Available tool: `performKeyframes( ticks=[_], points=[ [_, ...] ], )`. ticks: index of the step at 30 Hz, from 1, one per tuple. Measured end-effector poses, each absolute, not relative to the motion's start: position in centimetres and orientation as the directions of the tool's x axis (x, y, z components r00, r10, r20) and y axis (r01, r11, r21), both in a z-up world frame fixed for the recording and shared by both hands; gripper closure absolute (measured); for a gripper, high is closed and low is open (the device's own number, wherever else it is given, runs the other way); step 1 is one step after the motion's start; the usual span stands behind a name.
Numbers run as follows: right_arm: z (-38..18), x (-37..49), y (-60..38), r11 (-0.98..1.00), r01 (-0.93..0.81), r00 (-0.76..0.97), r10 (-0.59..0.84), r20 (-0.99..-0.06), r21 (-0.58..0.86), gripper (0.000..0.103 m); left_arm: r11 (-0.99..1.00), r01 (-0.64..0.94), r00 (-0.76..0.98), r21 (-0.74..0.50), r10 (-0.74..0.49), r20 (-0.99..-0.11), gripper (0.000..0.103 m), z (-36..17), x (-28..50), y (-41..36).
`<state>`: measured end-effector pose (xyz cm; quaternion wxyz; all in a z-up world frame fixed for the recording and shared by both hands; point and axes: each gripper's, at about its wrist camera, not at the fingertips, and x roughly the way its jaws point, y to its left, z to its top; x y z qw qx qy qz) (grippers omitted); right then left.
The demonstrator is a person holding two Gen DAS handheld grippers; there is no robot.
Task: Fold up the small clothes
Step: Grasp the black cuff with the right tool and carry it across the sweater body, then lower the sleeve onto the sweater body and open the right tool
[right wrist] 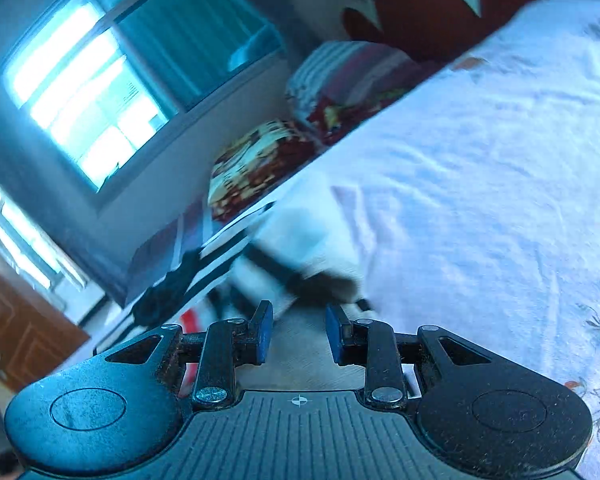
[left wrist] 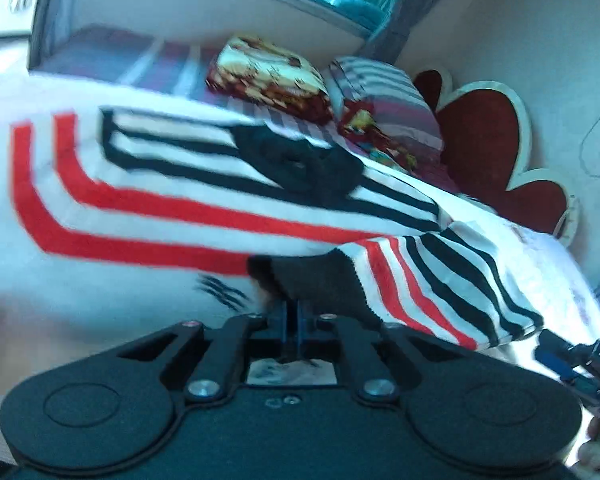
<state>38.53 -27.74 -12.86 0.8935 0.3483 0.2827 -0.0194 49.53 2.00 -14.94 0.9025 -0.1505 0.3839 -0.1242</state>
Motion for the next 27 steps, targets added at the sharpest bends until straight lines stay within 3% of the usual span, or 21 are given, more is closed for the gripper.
performKeyframes(
  ticks=[2,3,4,12,18,20,21,27],
  points=[
    [-12.9,38.7,-28.9,0.721,0.238,0.838,0.186,-0.512,0.651,0.061,0.935,0.100,0.690,-0.341,-0.312,-0.653,0.099,-14.5,49.3,3.0],
    [-12.8,38.8,-29.3,0.704,0.238,0.842,0.194,-0.504,0.669,0.041,0.937,0.093,0.691,-0.336,-0.304,-0.656,0.099,-14.3,49.4,3.6],
    [-12.9,38.7,-29.7,0.684,0.231,0.848,0.207,-0.488,0.692,0.037,0.939,0.088,0.690,-0.332,-0.298,-0.659,0.099,-14.3,49.4,4.0],
    [-15.0,41.2,-31.7,0.463,0.208,0.837,0.371,-0.402,0.861,0.038,0.949,0.086,0.687,-0.303,-0.277,-0.672,0.099,-14.1,49.6,4.5],
    [-16.6,42.1,-34.5,0.352,0.248,0.849,0.370,-0.378,0.903,0.055,0.955,0.084,0.690,-0.285,-0.262,-0.675,0.099,-14.2,49.8,4.8],
    [-16.9,42.3,-34.8,0.373,0.270,0.836,0.367,-0.408,0.888,0.086,0.959,0.086,0.689,-0.271,-0.253,-0.679,0.099,-14.2,49.8,4.6],
    [-16.8,42.5,-34.8,0.410,0.286,0.821,0.361,-0.443,0.866,0.097,0.959,0.084,0.693,-0.270,-0.251,-0.676,0.099,-14.0,49.7,4.6],
    [-16.0,41.7,-33.1,0.591,0.253,0.800,0.318,-0.509,0.766,0.097,0.974,0.095,0.687,-0.206,-0.214,-0.694,0.099,-14.7,50.4,4.0]
  ],
)
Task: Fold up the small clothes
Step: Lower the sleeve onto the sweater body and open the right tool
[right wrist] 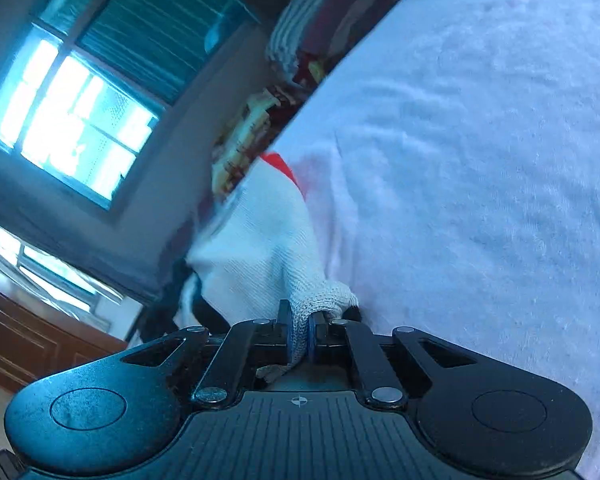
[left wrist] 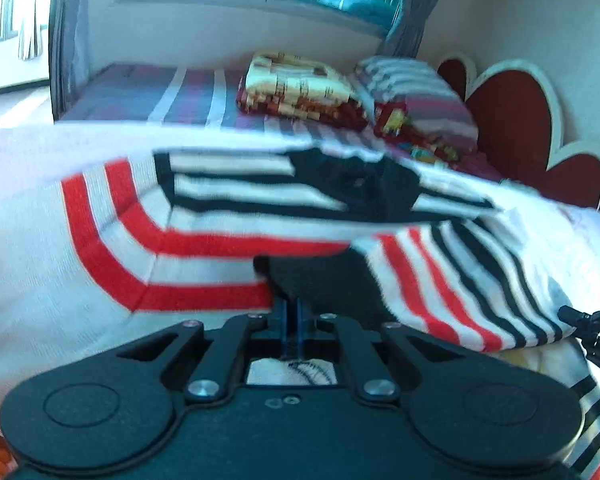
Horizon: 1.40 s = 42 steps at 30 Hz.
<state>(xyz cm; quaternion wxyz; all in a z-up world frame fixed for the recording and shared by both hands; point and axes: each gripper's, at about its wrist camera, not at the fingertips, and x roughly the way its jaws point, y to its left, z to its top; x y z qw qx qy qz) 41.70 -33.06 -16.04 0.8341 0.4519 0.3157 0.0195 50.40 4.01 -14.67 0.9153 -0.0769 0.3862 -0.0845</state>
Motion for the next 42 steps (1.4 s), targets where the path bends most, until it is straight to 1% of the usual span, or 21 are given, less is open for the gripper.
performKeyframes(
  ticks=[6,8,9,14,15,17,18,19,20,23,25,29,30,32,33,34,36,38,39,41,42],
  points=[
    [-15.2,41.3,-33.1,0.632,0.222,0.784,0.337,-0.521,0.742,0.096,0.977,0.096,0.682,-0.192,-0.205,-0.702,0.099,-14.5,50.4,3.9],
    [-14.5,41.2,-32.8,0.668,0.196,0.772,0.346,-0.533,0.718,0.089,0.975,0.091,0.684,-0.205,-0.210,-0.698,0.099,-14.4,50.4,4.1],
    [-13.8,40.6,-32.8,0.696,0.176,0.781,0.331,-0.529,0.696,0.088,0.973,0.094,0.684,-0.209,-0.216,-0.697,0.099,-14.5,50.3,4.2],
    [-11.7,38.9,-32.2,0.801,0.096,0.843,0.250,-0.476,0.591,0.088,0.975,0.085,0.685,-0.205,-0.207,-0.698,0.098,-14.5,50.1,4.0],
    [-11.4,39.4,-31.9,0.817,0.082,0.843,0.249,-0.477,0.571,0.088,0.975,0.079,0.683,-0.205,-0.203,-0.701,0.095,-14.4,50.0,4.1],
    [-11.1,40.8,-31.0,0.851,0.049,0.835,0.253,-0.489,0.524,0.088,0.983,0.021,0.708,-0.185,-0.145,-0.691,0.075,-13.6,49.2,4.5],
    [-10.9,41.6,-30.6,0.871,0.034,0.833,0.245,-0.495,0.489,0.088,0.987,-0.001,0.738,-0.162,-0.109,-0.666,0.069,-12.9,48.6,4.6],
    [-11.0,42.5,-30.0,0.890,0.017,0.831,0.241,-0.501,0.457,0.088,0.990,-0.009,0.760,-0.139,-0.084,-0.644,0.058,-12.3,48.2,4.3],
    [-10.9,43.2,-29.6,0.900,-0.004,0.827,0.248,-0.504,0.436,0.088,0.993,0.002,0.773,-0.118,-0.076,-0.629,0.054,-11.7,48.1,3.8],
    [-11.9,46.2,-27.3,0.910,-0.096,0.800,0.311,-0.513,0.402,0.088,0.990,0.114,0.778,-0.084,-0.141,-0.612,0.054,-11.4,49.4,0.4],
    [-12.9,48.7,-24.5,0.922,-0.169,0.783,0.340,-0.521,0.347,0.088,0.980,0.179,0.763,-0.081,-0.191,-0.617,0.054,-12.3,50.7,-2.4],
    [-14.5,52.5,-20.7,0.917,-0.246,0.748,0.386,-0.540,0.314,0.088,0.975,0.219,0.767,-0.027,-0.189,-0.613,0.053,-13.8,52.2,-6.3],
    [-15.1,53.5,-20.1,0.916,-0.257,0.733,0.393,-0.555,0.308,0.088,0.977,0.214,0.758,-0.025,-0.182,-0.627,0.053,-14.3,52.6,-6.6],
    [-16.2,54.8,-20.0,0.933,-0.249,0.722,0.357,-0.592,0.259,0.089,0.980,0.195,0.745,-0.029,-0.167,-0.646,0.051,-15.4,53.0,-6.0],
    [-16.5,55.1,-20.9,0.937,-0.228,0.731,0.344,-0.589,0.265,0.091,0.983,0.180,0.754,-0.023,-0.153,-0.639,0.051,-15.5,52.7,-5.2],
    [-16.6,55.3,-22.7,0.934,-0.197,0.740,0.340,-0.581,0.297,0.103,0.987,0.160,0.757,-0.018,-0.135,-0.639,0.051,-15.6,52.5,-4.4],
    [-16.8,55.7,-25.3,0.946,-0.118,0.761,0.282,-0.584,0.302,0.103,0.991,0.130,0.766,-0.021,-0.114,-0.632,0.051,-15.7,52.0,-2.8],
    [-17.1,56.4,-27.2,0.920,-0.126,0.740,0.337,-0.582,0.372,0.103,0.991,0.128,0.769,-0.025,-0.116,-0.628,0.051,-15.7,51.8,-2.4],
    [-16.9,56.6,-27.2,0.925,-0.141,0.748,0.333,-0.574,0.352,0.103,0.991,0.131,0.767,-0.012,-0.109,-0.632,0.051,-15.6,51.9,-2.6],
    [-16.2,57.0,-27.3,0.953,-0.108,0.792,0.254,-0.555,0.282,0.103,0.992,0.124,0.766,0.006,-0.092,-0.637,0.051,-15.4,52.2,-3.0],
    [-16.4,57.8,-27.8,0.951,-0.096,0.791,0.253,-0.557,0.295,0.103,0.993,0.119,0.766,0.009,-0.087,-0.637,0.051,-15.3,52.3,-2.9]
  ],
)
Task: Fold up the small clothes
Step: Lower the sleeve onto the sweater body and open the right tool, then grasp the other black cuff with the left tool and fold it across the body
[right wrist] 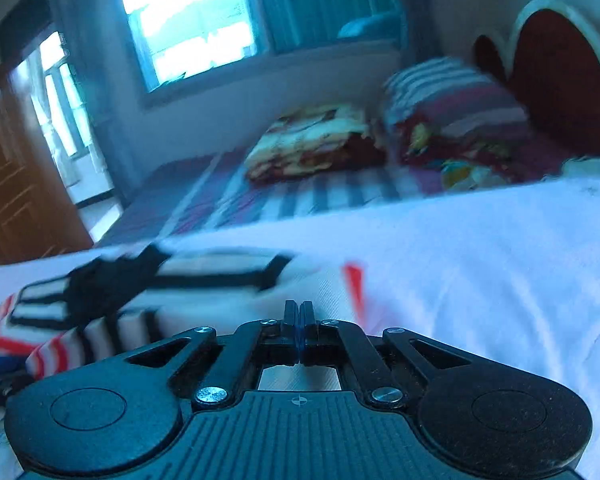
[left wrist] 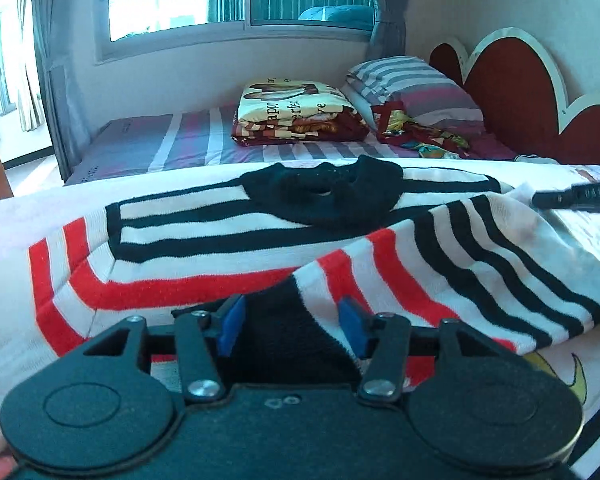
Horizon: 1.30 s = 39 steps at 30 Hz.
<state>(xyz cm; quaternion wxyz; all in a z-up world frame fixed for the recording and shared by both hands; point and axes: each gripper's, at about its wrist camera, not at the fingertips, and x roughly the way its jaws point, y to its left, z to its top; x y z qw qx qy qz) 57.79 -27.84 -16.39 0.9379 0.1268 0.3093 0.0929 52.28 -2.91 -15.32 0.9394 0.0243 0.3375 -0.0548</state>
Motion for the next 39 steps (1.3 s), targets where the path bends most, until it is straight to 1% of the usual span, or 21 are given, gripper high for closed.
performKeyframes(
  ticks=[2,7,8,9,10,14,16,17,18,19,20,21,26,27,28,30,31,32,36,38,39],
  points=[
    [-17.7,59.9,-28.8,0.957,-0.054,0.749,0.228,-0.622,0.286,0.103,0.995,0.102,0.765,0.000,-0.079,-0.639,0.051,-15.4,52.5,-2.6],
    [-16.6,59.6,-30.9,0.953,-0.034,0.771,0.216,-0.599,0.300,0.101,0.996,0.091,0.758,0.021,-0.055,-0.650,0.051,-15.0,52.2,-2.4],
    [-16.5,59.3,-31.2,0.939,-0.041,0.772,0.246,-0.586,0.340,0.093,0.996,0.082,0.762,0.018,-0.051,-0.646,0.051,-15.0,52.1,-2.3],
    [-16.6,59.4,-31.4,0.933,-0.040,0.770,0.257,-0.584,0.357,0.061,0.998,0.067,0.766,0.019,-0.039,-0.642,0.051,-14.9,52.1,-2.1],
    [-16.6,59.4,-31.5,0.936,-0.034,0.775,0.246,-0.583,0.350,0.044,0.999,0.046,0.774,0.024,-0.020,-0.633,0.053,-14.8,51.9,-1.9],
    [-16.9,60.4,-32.0,0.923,-0.044,0.766,0.277,-0.580,0.382,0.045,0.998,-0.045,0.782,0.037,0.058,-0.620,0.053,-14.4,51.4,-0.3],
    [-17.2,61.0,-31.9,0.928,-0.054,0.739,0.285,-0.610,0.368,0.069,0.997,-0.070,0.747,0.024,0.068,-0.661,0.057,-15.0,51.8,0.5],
    [-17.5,61.1,-31.7,0.927,-0.063,0.736,0.293,-0.610,0.370,0.069,0.998,-0.062,0.741,-0.001,0.046,-0.670,0.058,-15.2,52.0,0.8],
    [-17.5,61.0,-31.6,0.927,-0.069,0.741,0.295,-0.603,0.368,0.077,0.998,-0.059,0.741,-0.005,0.040,-0.670,0.060,-15.1,52.1,0.9],
    [-17.5,60.7,-31.4,0.921,-0.087,0.739,0.316,-0.595,0.380,0.094,0.999,-0.048,0.740,-0.019,0.023,-0.673,0.071,-15.1,52.3,1.0],
    [-17.4,60.6,-31.3,0.920,-0.099,0.745,0.321,-0.585,0.379,0.095,0.999,-0.039,0.742,-0.029,0.009,-0.670,0.087,-15.0,52.4,1.0],
    [-17.1,60.0,-30.8,0.940,-0.095,0.765,0.280,-0.580,0.327,0.096,0.999,-0.045,0.744,-0.002,0.032,-0.668,0.090,-15.0,52.5,0.7],
    [-17.8,59.5,-29.8,0.972,-0.044,0.774,0.179,-0.607,0.230,0.096,0.994,-0.076,0.756,0.077,0.108,-0.646,0.092,-15.5,52.3,-0.5],
    [-17.5,59.6,-29.7,0.972,-0.041,0.768,0.178,-0.615,0.230,0.094,0.993,-0.070,0.750,0.091,0.112,-0.651,0.090,-15.4,52.3,-0.6],
    [-17.1,59.5,-29.7,0.974,-0.036,0.766,0.172,-0.619,0.225,0.083,0.991,-0.066,0.747,0.114,0.125,-0.653,0.081,-15.2,52.3,-0.6],
    [-15.8,58.2,-29.9,0.976,-0.038,0.815,0.154,-0.558,0.214,0.078,0.980,-0.085,0.777,0.182,0.180,-0.604,0.066,-13.9,51.6,-1.1],
    [-15.4,57.8,-30.0,0.967,-0.078,0.823,0.198,-0.532,0.241,0.078,0.972,-0.078,0.805,0.221,0.192,-0.561,0.048,-13.3,51.1,-1.8],
    [-15.3,57.8,-29.8,0.956,-0.119,0.809,0.249,-0.532,0.267,0.078,0.969,-0.049,0.833,0.242,0.173,-0.526,0.038,-12.8,50.7,-2.6],
    [-16.4,58.3,-24.9,0.932,-0.272,0.720,0.361,-0.593,0.238,0.078,0.980,0.080,0.818,0.181,0.039,-0.574,0.038,-13.4,51.8,-5.8],
    [-17.0,58.2,-23.1,0.948,-0.271,0.720,0.316,-0.618,0.170,0.078,0.979,0.147,0.741,0.143,-0.013,-0.672,0.033,-15.4,53.0,-6.5],
    [-16.4,58.1,-23.1,0.949,-0.256,0.719,0.313,-0.620,0.181,0.078,0.985,0.123,0.762,0.120,-0.016,-0.648,0.032,-15.4,52.6,-6.1]
  ],
)
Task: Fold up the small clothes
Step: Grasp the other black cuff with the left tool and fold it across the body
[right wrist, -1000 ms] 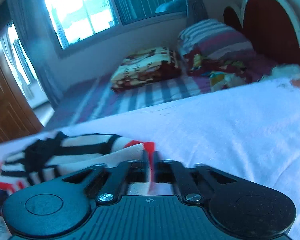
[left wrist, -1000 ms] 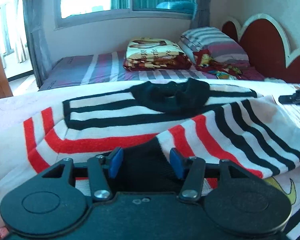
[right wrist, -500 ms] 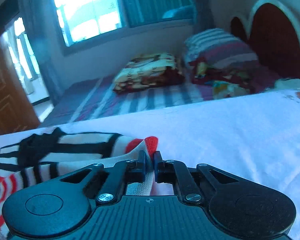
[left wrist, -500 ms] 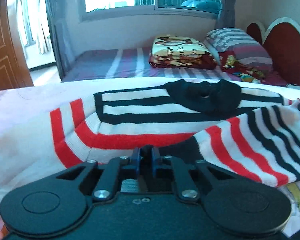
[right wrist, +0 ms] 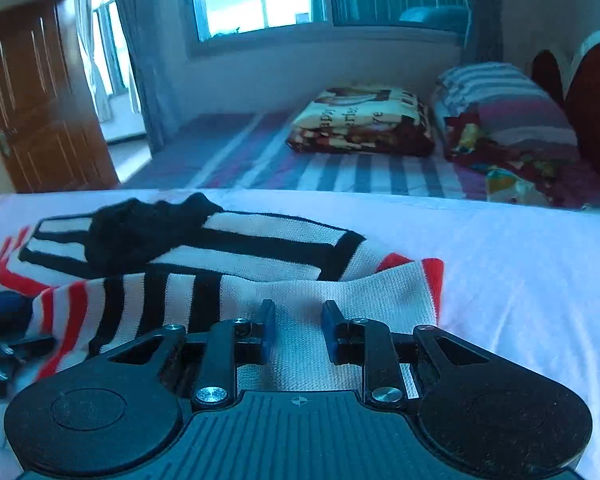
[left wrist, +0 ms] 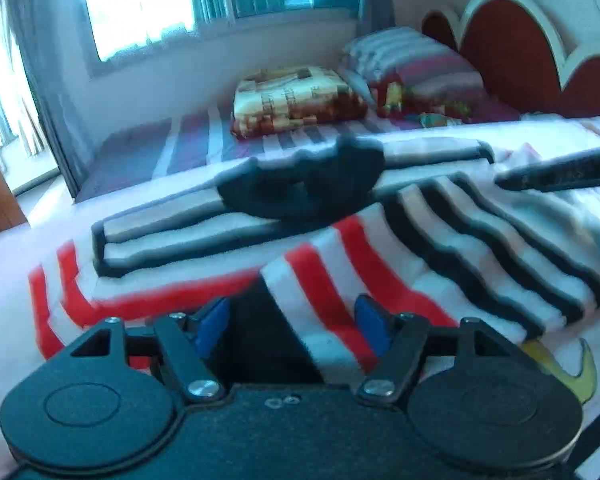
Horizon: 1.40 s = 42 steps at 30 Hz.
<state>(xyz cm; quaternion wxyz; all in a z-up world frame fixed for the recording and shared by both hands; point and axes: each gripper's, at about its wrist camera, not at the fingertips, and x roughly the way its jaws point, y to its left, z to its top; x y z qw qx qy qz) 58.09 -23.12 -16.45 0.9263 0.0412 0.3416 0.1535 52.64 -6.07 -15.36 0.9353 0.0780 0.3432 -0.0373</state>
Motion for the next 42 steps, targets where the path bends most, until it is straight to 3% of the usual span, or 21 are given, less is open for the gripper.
performKeyframes(
  ticks=[3,6,9,11,13,15,16,17,19,22,25,31,35,42],
  points=[
    [-14.6,54.5,-26.2,0.945,-0.222,0.783,0.319,-0.534,0.240,0.078,0.986,0.111,0.793,0.120,-0.015,-0.609,0.037,-13.9,50.7,-4.8],
    [-14.2,50.7,-29.0,0.943,-0.195,0.789,0.314,-0.528,0.268,0.079,0.986,0.114,0.803,0.118,-0.022,-0.595,0.036,-13.8,49.0,-3.7],
    [-14.9,47.8,-28.6,0.937,-0.234,0.756,0.343,-0.558,0.260,0.098,0.986,0.130,0.772,0.103,-0.035,-0.635,0.036,-15.3,49.4,-3.4],
    [-16.5,47.3,-27.2,0.947,-0.247,0.717,0.320,-0.619,0.204,0.103,0.992,0.110,0.774,0.063,-0.046,-0.631,0.033,-15.6,49.3,-3.1],
    [-17.2,46.9,-26.7,0.954,-0.238,0.742,0.301,-0.599,0.184,0.103,0.995,0.090,0.769,0.039,-0.045,-0.638,0.028,-15.6,49.4,-2.7],
    [-16.3,47.2,-26.5,0.959,-0.211,0.740,0.284,-0.610,0.191,0.103,0.997,0.074,0.766,0.037,-0.033,-0.642,0.030,-15.2,49.0,-2.6],
    [-15.5,46.8,-26.6,0.960,-0.195,0.766,0.277,-0.580,0.201,0.103,0.996,0.077,0.774,0.045,-0.031,-0.632,0.032,-14.9,48.5,-2.6],
    [-15.1,46.2,-26.6,0.960,-0.190,0.793,0.273,-0.544,0.205,0.103,0.994,0.086,0.771,0.067,-0.023,-0.636,0.027,-15.2,48.3,-2.7],
    [-16.2,46.9,-25.9,0.963,-0.194,0.730,0.269,-0.628,0.188,0.103,0.994,0.089,0.750,0.071,-0.020,-0.661,0.024,-16.0,48.0,-2.5],
    [-15.7,46.8,-25.4,0.965,-0.177,0.727,0.262,-0.635,0.196,0.103,0.999,0.050,0.765,0.019,-0.026,-0.643,0.037,-14.8,46.9,-1.5],
    [-13.7,45.8,-25.8,0.960,-0.139,0.780,0.258,-0.570,0.243,0.103,1.000,0.001,0.793,-0.028,-0.017,-0.610,0.037,-13.9,44.0,1.1],
    [-12.9,44.3,-23.7,0.957,-0.123,0.765,0.260,-0.589,0.263,0.103,0.937,-0.279,0.796,-0.208,0.105,-0.596,0.043,-13.8,37.1,13.3],
    [-13.0,45.3,-21.1,0.934,-0.075,0.758,0.281,-0.589,0.349,0.103,0.857,-0.436,0.768,-0.276,0.195,-0.610,0.041,-14.0,34.1,22.0],
    [-10.7,46.4,-13.6,0.898,-0.099,0.755,0.348,-0.555,0.428,0.103,0.608,-0.523,0.814,-0.598,0.147,-0.562,0.045,-14.8,31.7,33.5]
  ],
)
